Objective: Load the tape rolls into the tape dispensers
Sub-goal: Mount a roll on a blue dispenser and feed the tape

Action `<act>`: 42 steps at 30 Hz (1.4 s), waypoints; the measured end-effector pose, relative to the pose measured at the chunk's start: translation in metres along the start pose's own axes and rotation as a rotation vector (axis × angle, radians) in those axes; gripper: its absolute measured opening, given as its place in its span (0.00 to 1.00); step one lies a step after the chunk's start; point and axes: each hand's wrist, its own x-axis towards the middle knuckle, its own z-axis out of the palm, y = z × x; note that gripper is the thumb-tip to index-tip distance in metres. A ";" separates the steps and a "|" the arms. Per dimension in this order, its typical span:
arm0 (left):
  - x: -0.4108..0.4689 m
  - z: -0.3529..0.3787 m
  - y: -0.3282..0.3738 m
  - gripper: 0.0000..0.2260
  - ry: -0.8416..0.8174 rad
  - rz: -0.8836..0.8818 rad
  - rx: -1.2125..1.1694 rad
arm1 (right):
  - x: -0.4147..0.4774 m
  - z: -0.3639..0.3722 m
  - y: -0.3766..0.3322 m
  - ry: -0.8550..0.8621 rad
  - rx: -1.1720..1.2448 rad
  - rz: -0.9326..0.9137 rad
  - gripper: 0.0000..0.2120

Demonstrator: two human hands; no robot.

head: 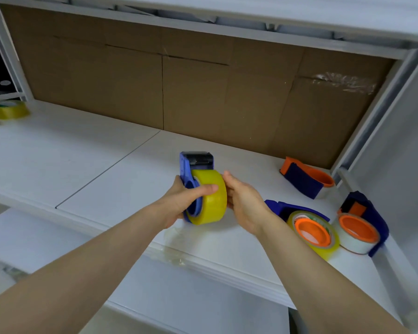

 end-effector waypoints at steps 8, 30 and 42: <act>-0.001 0.012 0.013 0.21 0.224 0.177 0.266 | 0.003 0.009 0.001 0.216 0.041 -0.103 0.15; -0.014 -0.007 0.028 0.11 0.108 0.020 0.087 | 0.008 0.030 -0.011 0.295 -0.268 -0.015 0.19; -0.007 -0.009 0.022 0.11 0.212 0.024 -0.167 | -0.018 0.026 0.007 0.131 -0.148 -0.119 0.15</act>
